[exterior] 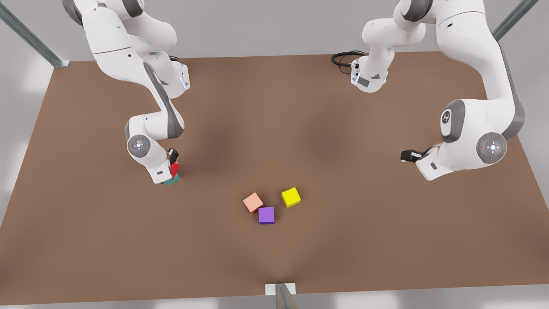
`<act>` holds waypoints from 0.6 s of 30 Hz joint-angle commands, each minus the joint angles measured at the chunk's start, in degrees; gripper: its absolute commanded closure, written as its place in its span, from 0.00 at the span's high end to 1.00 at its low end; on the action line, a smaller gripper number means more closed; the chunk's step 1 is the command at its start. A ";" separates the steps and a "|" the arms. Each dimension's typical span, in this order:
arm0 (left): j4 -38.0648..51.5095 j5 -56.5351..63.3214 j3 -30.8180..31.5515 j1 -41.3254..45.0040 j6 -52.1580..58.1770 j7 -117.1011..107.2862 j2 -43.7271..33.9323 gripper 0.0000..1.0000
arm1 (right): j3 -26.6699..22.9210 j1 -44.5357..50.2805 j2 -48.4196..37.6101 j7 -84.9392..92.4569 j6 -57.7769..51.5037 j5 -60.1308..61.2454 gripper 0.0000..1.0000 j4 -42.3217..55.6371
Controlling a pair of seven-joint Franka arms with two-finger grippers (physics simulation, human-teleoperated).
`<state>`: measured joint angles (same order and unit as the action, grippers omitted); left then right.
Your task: Pick up red wooden cube and pass to hand red wooden cube and place in blue wooden cube
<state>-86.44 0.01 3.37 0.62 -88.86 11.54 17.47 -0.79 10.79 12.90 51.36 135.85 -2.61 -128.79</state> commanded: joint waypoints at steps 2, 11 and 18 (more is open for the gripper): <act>0.04 -0.63 0.06 0.08 1.06 -2.23 -0.16 1.00 | -0.01 -0.95 0.37 -24.29 5.31 -0.38 0.64 -0.32; 0.04 -0.45 0.06 0.26 2.02 -2.40 0.37 1.00 | -0.09 -1.39 -0.16 -24.29 7.59 -0.47 0.64 -4.63; 0.04 -0.54 0.06 0.26 1.94 -2.58 0.37 1.00 | -0.09 -1.47 0.02 -24.29 8.12 -0.47 1.00 -4.89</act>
<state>-86.42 -0.56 3.42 0.85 -87.07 10.01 17.91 -0.87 9.34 12.92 36.60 143.25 -3.20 -133.70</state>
